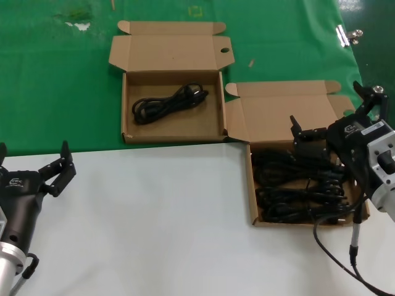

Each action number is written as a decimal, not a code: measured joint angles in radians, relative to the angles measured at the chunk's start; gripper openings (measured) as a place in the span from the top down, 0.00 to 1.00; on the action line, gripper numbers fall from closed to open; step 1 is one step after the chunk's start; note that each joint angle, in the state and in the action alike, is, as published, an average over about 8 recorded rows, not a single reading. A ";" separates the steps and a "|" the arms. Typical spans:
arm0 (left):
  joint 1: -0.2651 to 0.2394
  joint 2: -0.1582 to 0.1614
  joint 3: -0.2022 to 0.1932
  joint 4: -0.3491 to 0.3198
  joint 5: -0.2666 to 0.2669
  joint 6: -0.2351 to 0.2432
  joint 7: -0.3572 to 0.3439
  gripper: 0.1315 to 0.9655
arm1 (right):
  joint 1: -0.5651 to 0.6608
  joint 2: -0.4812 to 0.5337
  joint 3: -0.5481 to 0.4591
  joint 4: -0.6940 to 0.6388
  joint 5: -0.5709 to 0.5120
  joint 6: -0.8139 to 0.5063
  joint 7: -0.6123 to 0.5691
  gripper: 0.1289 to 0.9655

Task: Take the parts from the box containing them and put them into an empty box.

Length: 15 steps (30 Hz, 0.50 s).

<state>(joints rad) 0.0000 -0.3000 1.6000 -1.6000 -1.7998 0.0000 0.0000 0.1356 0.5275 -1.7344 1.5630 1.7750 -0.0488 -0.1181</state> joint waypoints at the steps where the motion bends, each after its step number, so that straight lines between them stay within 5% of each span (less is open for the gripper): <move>1: 0.000 0.000 0.000 0.000 0.000 0.000 0.000 0.32 | -0.004 -0.006 0.004 0.001 0.001 0.001 0.003 0.00; 15: 0.000 0.000 0.000 0.000 0.000 0.000 0.000 0.10 | -0.054 -0.090 0.053 0.015 0.010 0.019 0.047 0.00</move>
<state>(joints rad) 0.0000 -0.3000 1.6000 -1.6000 -1.7999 0.0000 0.0000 0.0821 0.4377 -1.6813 1.5776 1.7849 -0.0295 -0.0714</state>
